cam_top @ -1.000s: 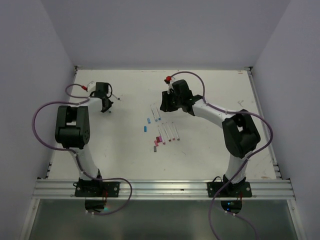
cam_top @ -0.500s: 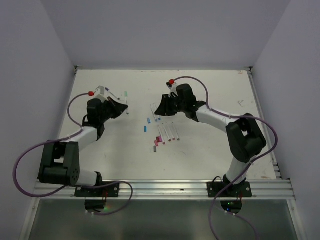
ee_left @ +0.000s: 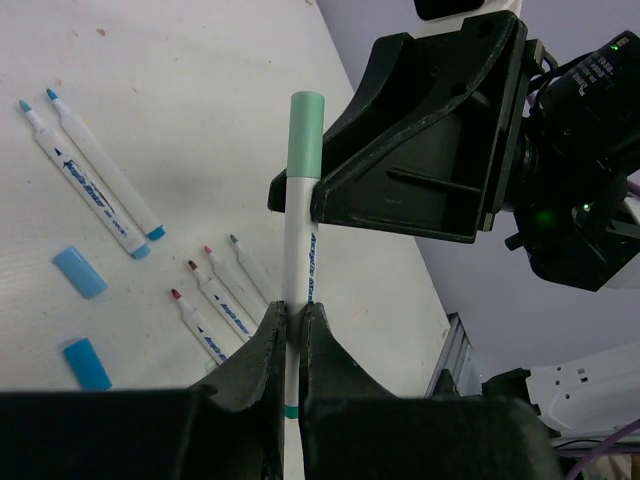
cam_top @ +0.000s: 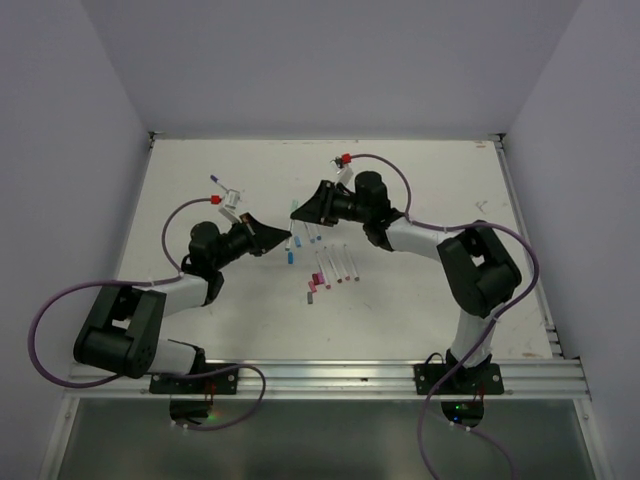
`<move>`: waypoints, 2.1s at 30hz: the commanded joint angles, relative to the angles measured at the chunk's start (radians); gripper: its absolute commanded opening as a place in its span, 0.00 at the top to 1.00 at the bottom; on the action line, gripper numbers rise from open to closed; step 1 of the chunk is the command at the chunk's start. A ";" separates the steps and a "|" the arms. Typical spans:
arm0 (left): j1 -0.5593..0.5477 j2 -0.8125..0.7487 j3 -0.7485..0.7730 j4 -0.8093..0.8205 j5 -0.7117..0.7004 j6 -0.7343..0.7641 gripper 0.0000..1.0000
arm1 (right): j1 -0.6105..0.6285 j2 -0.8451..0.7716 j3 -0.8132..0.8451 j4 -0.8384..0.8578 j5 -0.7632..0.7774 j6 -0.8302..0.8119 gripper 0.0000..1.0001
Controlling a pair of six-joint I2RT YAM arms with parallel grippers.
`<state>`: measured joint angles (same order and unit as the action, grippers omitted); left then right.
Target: Open the pen caps
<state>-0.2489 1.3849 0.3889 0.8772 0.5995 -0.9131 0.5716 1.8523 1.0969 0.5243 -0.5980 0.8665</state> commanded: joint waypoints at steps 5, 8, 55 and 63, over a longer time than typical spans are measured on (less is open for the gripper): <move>-0.007 -0.011 -0.002 0.117 0.014 -0.043 1.00 | 0.028 0.001 0.000 0.106 -0.016 0.054 0.65; -0.007 -0.006 -0.004 0.135 0.000 -0.066 1.00 | 0.043 -0.002 -0.003 0.098 0.001 0.046 0.66; 0.014 0.068 0.097 0.161 0.069 -0.090 0.55 | 0.076 -0.035 -0.091 0.151 -0.187 -0.032 1.00; 0.013 0.082 0.100 0.184 0.095 -0.105 0.87 | 0.082 -0.027 -0.089 0.154 -0.175 -0.024 1.00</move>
<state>-0.2340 1.4582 0.4896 0.9916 0.6662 -1.0157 0.6491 1.8137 1.0008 0.6209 -0.7544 0.8307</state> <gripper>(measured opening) 0.173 0.125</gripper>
